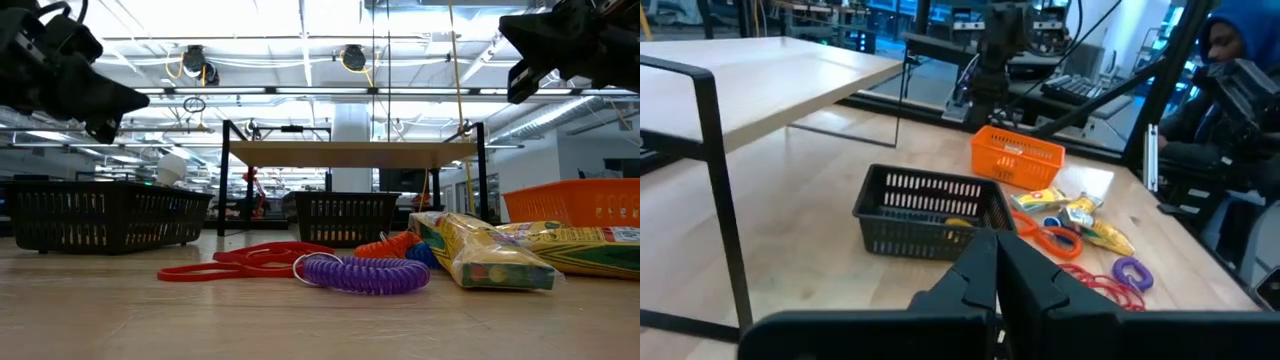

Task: Pick & Place Office Desk Supplies
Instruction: Put the orange spring keychain into the right black bin

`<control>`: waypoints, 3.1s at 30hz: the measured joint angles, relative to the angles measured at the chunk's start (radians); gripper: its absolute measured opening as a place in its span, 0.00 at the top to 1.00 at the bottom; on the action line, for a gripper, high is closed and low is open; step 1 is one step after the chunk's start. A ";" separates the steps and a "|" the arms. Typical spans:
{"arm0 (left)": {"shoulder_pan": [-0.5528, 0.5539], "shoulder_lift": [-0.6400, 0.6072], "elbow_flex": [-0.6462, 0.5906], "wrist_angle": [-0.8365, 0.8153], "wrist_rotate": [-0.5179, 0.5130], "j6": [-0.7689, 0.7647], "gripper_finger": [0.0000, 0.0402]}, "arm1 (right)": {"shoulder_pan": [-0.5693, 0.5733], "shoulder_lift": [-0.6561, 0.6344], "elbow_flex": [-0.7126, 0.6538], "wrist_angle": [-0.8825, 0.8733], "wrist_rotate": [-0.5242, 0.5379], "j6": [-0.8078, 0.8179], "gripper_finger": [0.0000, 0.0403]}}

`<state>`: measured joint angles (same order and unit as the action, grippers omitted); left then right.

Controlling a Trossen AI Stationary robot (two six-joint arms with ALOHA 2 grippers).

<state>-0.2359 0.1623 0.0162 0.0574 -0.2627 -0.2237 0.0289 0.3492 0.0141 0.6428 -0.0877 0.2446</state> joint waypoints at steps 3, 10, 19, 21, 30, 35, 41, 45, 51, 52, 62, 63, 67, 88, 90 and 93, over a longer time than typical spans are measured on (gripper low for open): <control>0.000 0.000 0.000 0.002 -0.001 0.005 0.99 | 0.035 0.001 0.006 -0.001 0.093 -0.007 1.00; 0.000 0.001 0.000 0.011 -0.103 -0.028 0.99 | 0.151 0.138 0.160 -0.155 0.187 -0.078 1.00; 0.000 0.001 0.000 0.012 -0.210 -0.065 0.97 | 0.268 0.554 0.558 -0.511 0.297 -0.141 1.00; 0.000 0.001 0.000 0.012 -0.210 -0.057 0.99 | 0.278 0.658 0.637 -0.564 0.296 -0.141 1.00; 0.000 0.001 0.000 0.013 -0.210 -0.059 0.96 | 0.288 1.010 0.909 -0.730 0.240 -0.059 0.96; 0.000 0.001 0.000 0.013 -0.210 -0.084 0.95 | 0.288 1.138 1.028 -0.844 0.233 -0.044 0.80; 0.000 0.001 0.000 0.013 -0.211 -0.120 0.95 | 0.302 1.266 1.117 -0.838 0.192 -0.062 0.62; 0.000 0.001 0.000 0.014 -0.211 -0.129 0.95 | 0.312 1.339 1.144 -0.806 0.191 -0.092 0.59; 0.000 0.001 0.000 0.014 -0.211 -0.131 0.95 | 0.337 1.414 1.148 -0.723 0.185 -0.128 0.63; 0.000 0.001 0.000 0.014 -0.211 -0.131 0.95 | 0.338 1.420 1.148 -0.725 0.178 -0.127 0.64; 0.000 0.001 0.000 0.014 -0.212 -0.129 0.95 | 0.347 1.533 1.148 -0.731 0.134 -0.112 0.68; 0.000 0.001 0.000 0.014 -0.212 -0.130 0.95 | 0.347 1.540 1.148 -0.739 0.134 -0.105 0.68; 0.000 0.001 0.000 0.014 -0.212 -0.130 0.95 | 0.351 1.551 1.148 -0.776 0.155 -0.098 0.67; 0.000 0.001 0.000 0.014 -0.212 -0.099 0.95 | 0.337 1.563 1.148 -0.858 0.189 -0.107 0.67; 0.000 0.001 0.000 0.014 -0.212 -0.099 0.95 | 0.335 1.563 1.148 -0.860 0.184 -0.109 0.68; 0.000 0.001 0.000 0.014 -0.212 -0.097 0.95 | 0.331 1.563 1.148 -0.857 0.162 -0.111 0.72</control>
<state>-0.2358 0.1635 0.0158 0.0715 -0.4747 -0.3206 0.3598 1.9126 1.1618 -0.2138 0.0748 0.1338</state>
